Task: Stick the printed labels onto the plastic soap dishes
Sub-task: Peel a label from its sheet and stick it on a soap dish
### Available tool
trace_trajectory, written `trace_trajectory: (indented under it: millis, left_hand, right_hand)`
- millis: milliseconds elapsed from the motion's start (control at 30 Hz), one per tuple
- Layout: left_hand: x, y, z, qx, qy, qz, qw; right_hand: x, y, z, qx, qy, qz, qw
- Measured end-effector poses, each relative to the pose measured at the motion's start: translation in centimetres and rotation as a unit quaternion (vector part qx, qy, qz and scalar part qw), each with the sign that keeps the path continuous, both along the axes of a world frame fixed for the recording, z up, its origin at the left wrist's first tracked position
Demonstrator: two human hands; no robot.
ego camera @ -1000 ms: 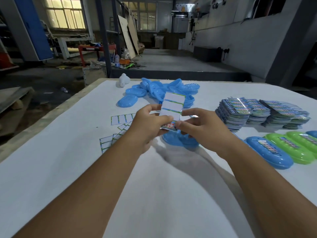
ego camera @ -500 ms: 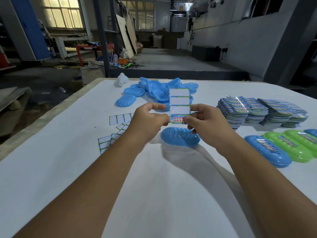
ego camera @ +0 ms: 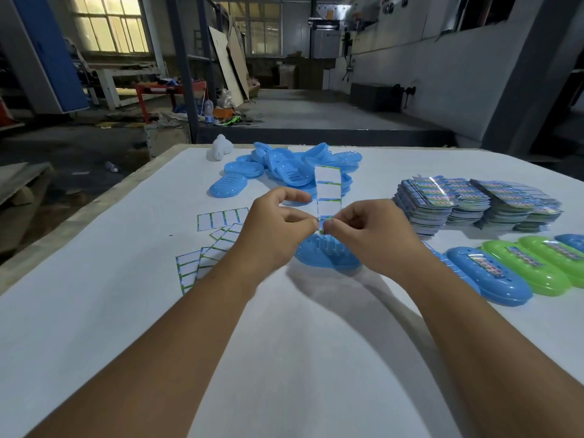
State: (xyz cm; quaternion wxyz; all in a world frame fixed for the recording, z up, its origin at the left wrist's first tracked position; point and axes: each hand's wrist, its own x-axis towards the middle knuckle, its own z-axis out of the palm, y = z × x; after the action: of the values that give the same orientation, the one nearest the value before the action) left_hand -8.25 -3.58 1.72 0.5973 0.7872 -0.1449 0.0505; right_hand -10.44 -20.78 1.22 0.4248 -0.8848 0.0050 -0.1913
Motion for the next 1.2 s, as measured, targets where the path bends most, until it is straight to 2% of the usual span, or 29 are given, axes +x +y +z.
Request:
trace_trajectory:
  millis: [267,500,633,900,1200]
  left_hand:
    - [0.2,-0.3,-0.6,0.012,-0.024,-0.009,1.000]
    - [0.3,-0.5,-0.7,0.001,-0.039,0.051,0.998]
    - [0.2,-0.6,-0.5,-0.030,-0.025,0.053,0.998]
    - [0.7,-0.3,-0.7,-0.003,-0.033,0.076,0.997]
    - [1.3,0.1,-0.5,0.027,-0.063,0.106,0.992]
  right_hand:
    - [-0.2,0.2,0.2,0.008,0.002,0.028,1.000]
    - [0.2,-0.1,0.1,-0.027,0.002,0.001,1.000]
    - [0.3,-0.1,0.0,-0.032,0.001,0.006,0.999]
    - [0.4,-0.4,0.1,0.015,0.044,-0.011,0.999]
    - [0.3,-0.8,0.1,-0.018,0.075,-0.028,0.997]
